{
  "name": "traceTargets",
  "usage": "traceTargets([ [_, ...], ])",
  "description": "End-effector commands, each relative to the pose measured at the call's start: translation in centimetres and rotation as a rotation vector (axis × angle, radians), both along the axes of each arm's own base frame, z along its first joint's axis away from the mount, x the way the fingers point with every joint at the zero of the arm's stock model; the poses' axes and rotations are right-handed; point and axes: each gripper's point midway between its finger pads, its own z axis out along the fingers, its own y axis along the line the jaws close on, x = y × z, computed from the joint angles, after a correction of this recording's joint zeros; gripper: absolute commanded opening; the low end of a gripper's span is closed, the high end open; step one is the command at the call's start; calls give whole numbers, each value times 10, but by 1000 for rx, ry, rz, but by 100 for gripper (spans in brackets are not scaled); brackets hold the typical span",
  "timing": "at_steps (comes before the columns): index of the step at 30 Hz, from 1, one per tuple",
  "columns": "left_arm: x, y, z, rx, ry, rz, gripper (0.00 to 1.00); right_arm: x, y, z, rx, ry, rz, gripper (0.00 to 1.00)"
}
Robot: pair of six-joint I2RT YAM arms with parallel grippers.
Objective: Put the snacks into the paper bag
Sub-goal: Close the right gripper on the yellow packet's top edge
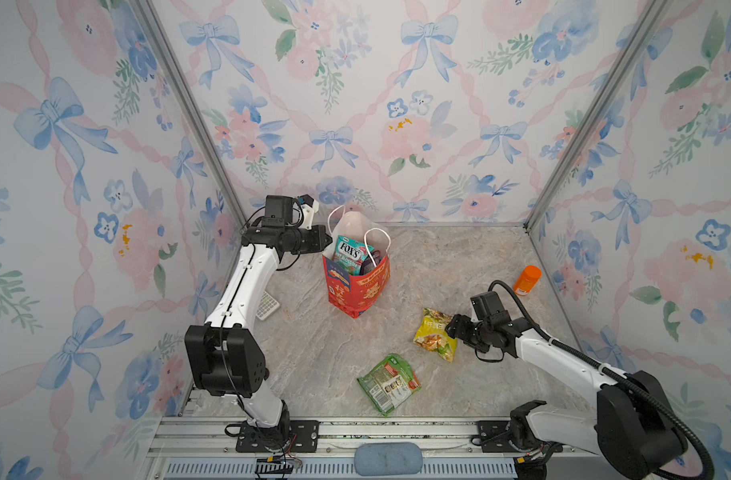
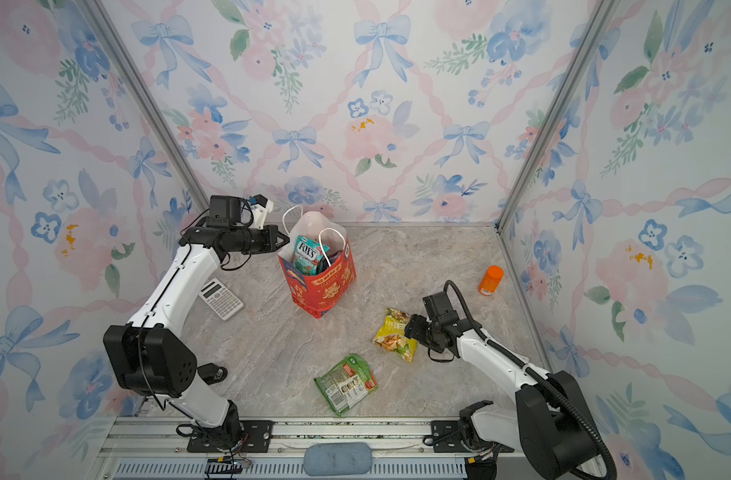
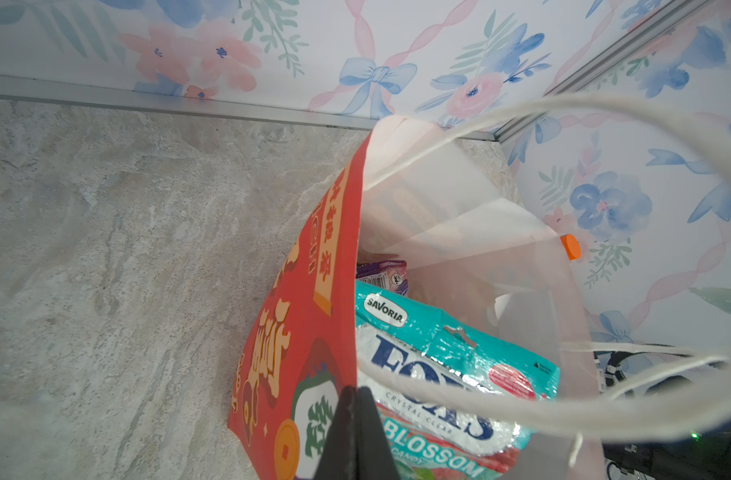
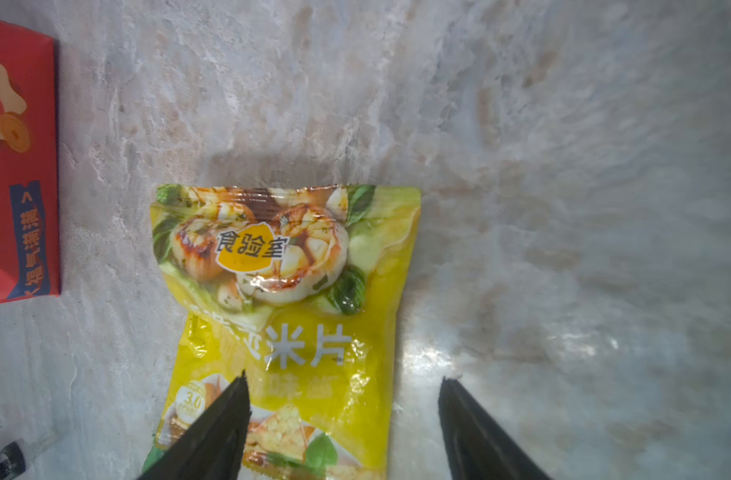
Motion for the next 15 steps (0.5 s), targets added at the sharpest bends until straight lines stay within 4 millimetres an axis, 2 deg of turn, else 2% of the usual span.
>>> traceTargets([
  [1,-10,2,-7,8,30,-11,0,5,12,2,88,-20,4,73],
  [7,-10,2,-5,9,24,-10,0,4,17,-16,128,19,-14,73],
  [15,-11,2,-4,9,22,-12,0,3,18,-26,133,26,-26,71],
])
